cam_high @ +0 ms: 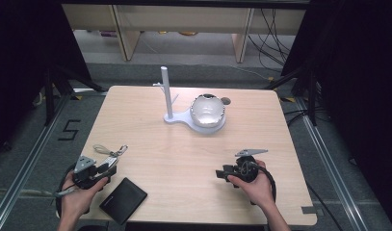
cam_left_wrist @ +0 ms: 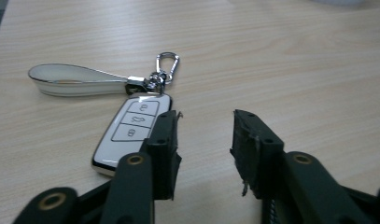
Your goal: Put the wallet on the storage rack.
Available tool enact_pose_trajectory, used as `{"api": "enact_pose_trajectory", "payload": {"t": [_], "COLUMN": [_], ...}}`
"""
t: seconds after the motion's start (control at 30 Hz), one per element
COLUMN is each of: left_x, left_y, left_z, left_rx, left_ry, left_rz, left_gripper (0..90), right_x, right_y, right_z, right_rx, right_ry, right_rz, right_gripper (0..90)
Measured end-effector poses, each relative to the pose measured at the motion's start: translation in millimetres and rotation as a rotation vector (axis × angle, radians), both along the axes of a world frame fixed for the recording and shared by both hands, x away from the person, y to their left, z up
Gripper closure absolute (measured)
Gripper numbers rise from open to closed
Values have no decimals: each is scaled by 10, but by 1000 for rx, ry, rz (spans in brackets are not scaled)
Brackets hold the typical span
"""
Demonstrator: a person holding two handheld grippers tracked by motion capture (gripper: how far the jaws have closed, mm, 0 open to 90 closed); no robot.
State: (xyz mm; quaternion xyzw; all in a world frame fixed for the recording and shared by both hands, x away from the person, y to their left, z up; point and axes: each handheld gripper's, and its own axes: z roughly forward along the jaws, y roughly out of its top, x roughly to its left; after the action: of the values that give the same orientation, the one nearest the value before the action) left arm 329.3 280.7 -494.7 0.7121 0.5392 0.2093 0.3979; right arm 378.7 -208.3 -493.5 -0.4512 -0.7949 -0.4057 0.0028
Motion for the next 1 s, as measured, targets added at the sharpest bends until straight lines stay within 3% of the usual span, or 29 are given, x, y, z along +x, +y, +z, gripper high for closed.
{"api": "enact_pose_trajectory", "payload": {"t": [0.1,0.13,0.17,0.27,0.3,0.4,0.43,0.53,0.57,0.6,0.67,0.73,0.83,0.9,1.0], "left_x": [-25,-36,-52,-67,-87,-113,-142,-177,-193,-236,-268,-275,-299,-303,-354], "left_y": [-9,-12,30,49,74,88,107,110,89,88,86,84,73,58,-36], "left_z": [38,55,105,151,204,237,274,304,307,341,378,391,456,462,488], "left_rx": [5,13,45,36,60,66,98,101,71,79,131,119,168,175,145], "left_ry": [21,29,53,61,79,85,97,105,96,114,136,148,170,176,195], "left_rz": [-27,-36,-69,-69,-91,-115,-136,-154,-153,-202,-229,-247,-285,-291,-332], "left_gripper": [676,704,719,763,775,803,809,830,830,853,873,882,893,895,895], "right_x": [13,36,41,56,67,75,85,98,98,107,112,118,135,140,152], "right_y": [22,29,42,84,99,130,157,195,195,218,242,255,298,327,383], "right_z": [10,29,44,88,92,106,112,112,112,124,139,145,167,177,197], "right_rx": [10,-6,-18,-26,-30,-32,-42,-35,-35,-50,-57,-64,-63,-73,-83], "right_ry": [5,-16,-14,-5,-3,5,10,19,19,17,18,19,24,23,45], "right_rz": [19,40,39,52,61,73,76,83,83,91,95,95,111,109,138], "right_gripper": [531,531,531,531,530,529,527,526,526,526,526,526,526,526,525]}}
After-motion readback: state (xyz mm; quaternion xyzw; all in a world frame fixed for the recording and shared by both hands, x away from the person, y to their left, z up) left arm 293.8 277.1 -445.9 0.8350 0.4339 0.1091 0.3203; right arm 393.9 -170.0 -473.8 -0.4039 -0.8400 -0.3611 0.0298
